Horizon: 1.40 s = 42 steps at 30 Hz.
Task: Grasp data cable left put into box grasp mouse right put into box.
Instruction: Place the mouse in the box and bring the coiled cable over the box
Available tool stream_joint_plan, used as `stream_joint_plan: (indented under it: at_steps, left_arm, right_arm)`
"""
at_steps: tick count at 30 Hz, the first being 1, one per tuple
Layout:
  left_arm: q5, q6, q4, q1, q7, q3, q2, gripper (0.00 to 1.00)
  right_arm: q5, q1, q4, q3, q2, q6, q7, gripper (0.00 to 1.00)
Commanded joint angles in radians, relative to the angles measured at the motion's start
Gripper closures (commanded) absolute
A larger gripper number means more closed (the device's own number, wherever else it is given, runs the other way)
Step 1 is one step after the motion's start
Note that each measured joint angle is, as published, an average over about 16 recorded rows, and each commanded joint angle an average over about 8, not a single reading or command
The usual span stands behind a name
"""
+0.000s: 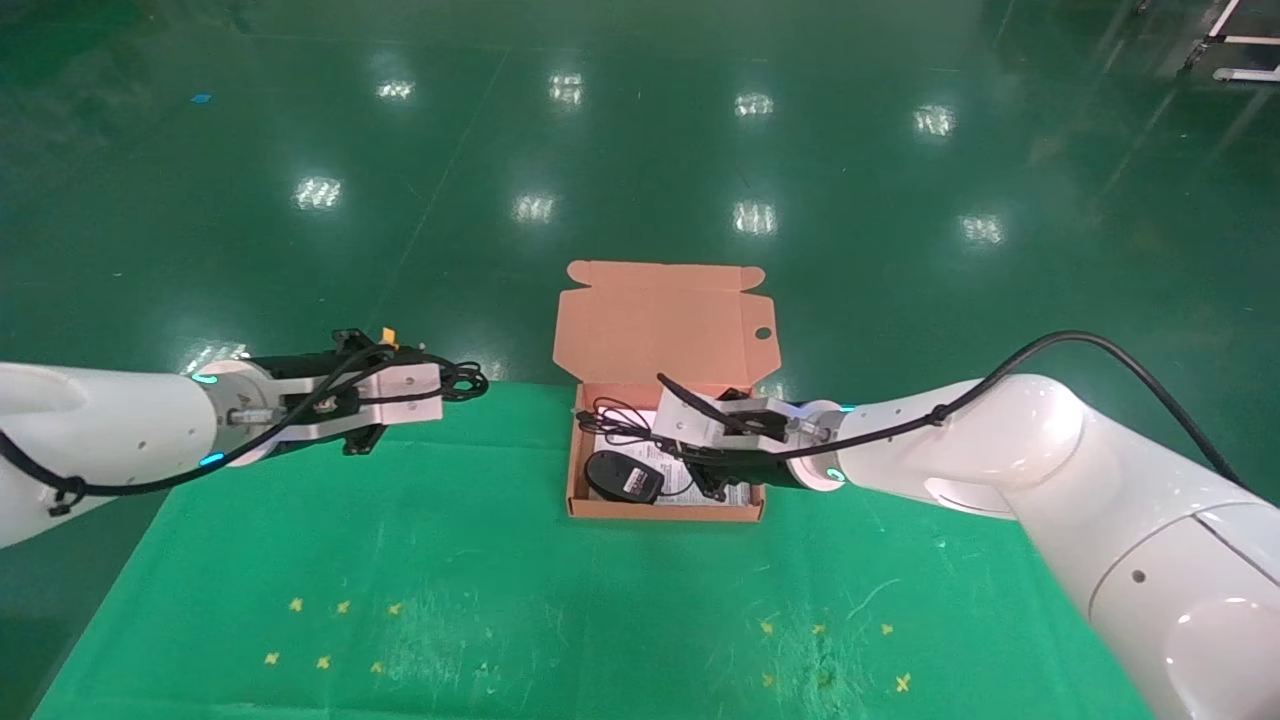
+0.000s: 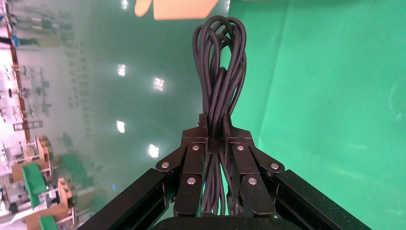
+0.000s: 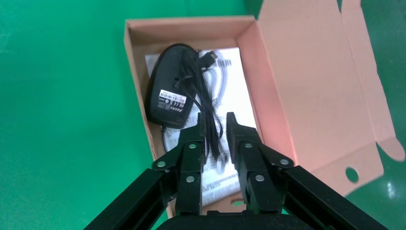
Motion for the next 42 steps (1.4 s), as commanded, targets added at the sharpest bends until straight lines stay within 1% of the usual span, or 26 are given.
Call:
stream_joint_plan:
  at_steps: [1,6,11,16,21,26,30,36,42]
  left_arm:
    - [-0.004,-0.004,0.001,0.000,0.003,0.001,0.004,1.00]
    - [-0.021,-0.033,0.031,0.004,0.035,0.014,0.040,1.00]
    - [-0.040,-0.087,0.073,0.012,0.087,0.032,0.086,1.00]
    - [-0.054,-0.166,0.143,0.020,0.148,0.052,0.147,1.00]
    - [-0.065,-0.253,0.245,0.022,0.211,0.073,0.223,1.00]
    - [-0.076,-0.337,0.374,0.021,0.280,0.102,0.304,1.00]
    - [-0.107,-0.398,0.460,0.020,0.326,0.140,0.347,1.00]
    - [-0.201,-0.474,0.512,0.015,0.363,0.235,0.364,1.00]
    - [-0.312,-0.541,0.518,-0.003,0.365,0.359,0.368,1.00]
  right_arm:
    - [0.001,-0.003,0.010,-0.003,0.006,0.002,0.004,0.00]
    - [0.004,-0.003,0.030,-0.004,0.030,0.004,0.022,0.00]
    - [0.006,0.001,0.070,0.001,0.080,0.008,0.038,0.00]
    - [-0.006,0.014,0.146,0.002,0.162,0.013,0.066,0.00]
    - [-0.034,0.031,0.263,-0.006,0.267,0.014,0.118,0.00]
    - [-0.080,0.044,0.410,-0.022,0.381,0.014,0.204,0.00]
    - [-0.131,0.054,0.536,-0.038,0.469,0.014,0.290,0.00]
    - [-0.218,0.068,0.709,-0.058,0.581,0.013,0.434,0.00]
    - [-0.322,0.077,0.849,-0.073,0.656,0.008,0.590,0.00]
